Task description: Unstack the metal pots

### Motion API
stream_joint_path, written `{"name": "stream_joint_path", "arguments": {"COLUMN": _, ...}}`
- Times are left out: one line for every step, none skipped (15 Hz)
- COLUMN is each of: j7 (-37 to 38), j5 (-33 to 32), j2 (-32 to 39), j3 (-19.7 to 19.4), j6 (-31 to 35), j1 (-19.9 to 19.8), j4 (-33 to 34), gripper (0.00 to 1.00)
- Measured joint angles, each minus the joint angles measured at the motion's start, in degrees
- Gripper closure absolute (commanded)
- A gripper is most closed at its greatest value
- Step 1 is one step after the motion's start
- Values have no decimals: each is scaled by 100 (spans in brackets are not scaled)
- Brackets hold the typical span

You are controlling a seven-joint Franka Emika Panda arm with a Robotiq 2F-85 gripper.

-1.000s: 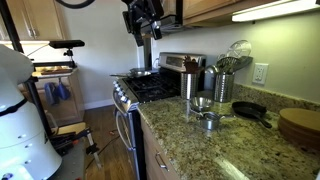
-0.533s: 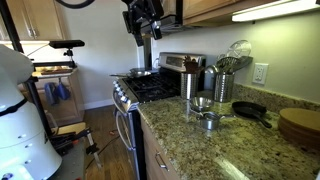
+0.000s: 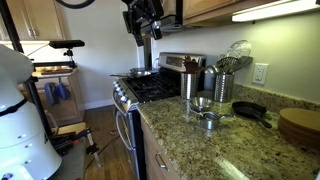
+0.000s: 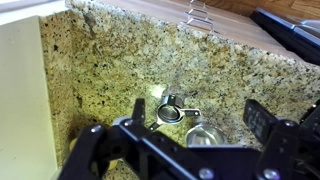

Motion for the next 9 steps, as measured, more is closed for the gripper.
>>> {"name": "stream_joint_path", "arguments": {"j7": 0, "j5": 0, "j2": 0, "j3": 0, "j6": 0, "j1": 0, "j4": 0, "gripper": 0}}
{"name": "stream_joint_path", "arguments": {"j7": 0, "j5": 0, "j2": 5, "j3": 6, "j6": 0, "j1": 1, "j4": 0, "gripper": 0}}
{"name": "stream_joint_path", "arguments": {"j7": 0, "j5": 0, "j2": 20, "j3": 19, "j6": 2, "j1": 4, "j4": 0, "gripper": 0}}
{"name": "stream_joint_path", "arguments": {"j7": 0, "j5": 0, "j2": 49, "j3": 34, "j6": 7, "j1": 13, "j4": 2, "gripper": 0}}
{"name": "stream_joint_path", "arguments": {"j7": 0, "j5": 0, "j2": 92, "j3": 52, "j6": 21, "j1": 24, "j4": 4, "gripper": 0}}
{"name": "stream_joint_path", "arguments": {"j7": 0, "j5": 1, "j2": 146, "j3": 70, "j6": 51, "j1": 29, "j4": 10, "gripper": 0}}
{"name": "stream_joint_path", "arguments": {"j7": 0, "j5": 4, "j2": 213, "j3": 85, "j6": 95, "j1": 34, "j4": 17, "gripper": 0}}
{"name": "stream_joint_path", "arguments": {"j7": 0, "j5": 6, "j2": 287, "j3": 94, "j6": 156, "j1": 38, "j4": 21, "gripper": 0}}
{"name": "stream_joint_path", "arguments": {"j7": 0, "j5": 16, "j2": 367, "j3": 94, "j6": 233, "j1": 45, "j4": 23, "gripper": 0}}
